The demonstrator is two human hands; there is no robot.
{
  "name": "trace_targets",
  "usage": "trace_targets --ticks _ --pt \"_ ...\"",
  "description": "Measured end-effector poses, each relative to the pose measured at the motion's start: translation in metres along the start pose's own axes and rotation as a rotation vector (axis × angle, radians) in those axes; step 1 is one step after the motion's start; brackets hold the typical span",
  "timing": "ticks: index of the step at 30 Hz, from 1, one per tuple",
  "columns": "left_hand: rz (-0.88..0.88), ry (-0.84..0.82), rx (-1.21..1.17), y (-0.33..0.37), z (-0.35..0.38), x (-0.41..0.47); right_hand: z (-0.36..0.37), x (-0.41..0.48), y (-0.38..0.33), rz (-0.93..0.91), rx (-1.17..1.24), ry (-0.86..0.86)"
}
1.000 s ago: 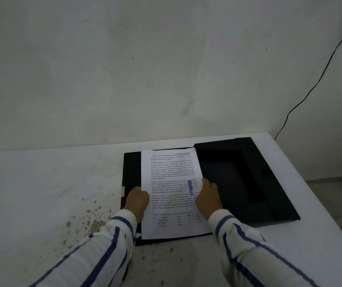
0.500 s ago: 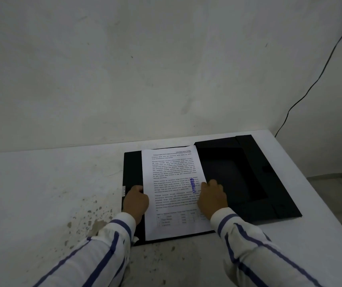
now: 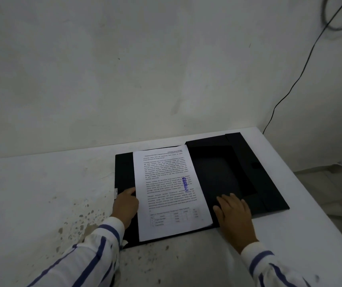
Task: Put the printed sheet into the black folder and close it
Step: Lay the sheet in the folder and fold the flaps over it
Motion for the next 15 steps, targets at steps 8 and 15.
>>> trace_targets --ticks 8,15 --pt "-0.02 -0.002 -0.051 0.0 0.005 -0.001 0.01 0.0 0.003 0.021 0.082 -0.05" --pt "-0.045 0.009 -0.096 0.004 0.01 0.002 0.013 -0.001 0.006 -0.016 0.126 -0.031"
Point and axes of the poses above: each hand's wrist, its own x-axis towards the middle knuckle, its own z-axis out of the palm, y = z × x, the point moved 5 cm from there along x, towards the middle knuckle, and after that the axes turned 13 degrees about -z, right-handed, at the moved point
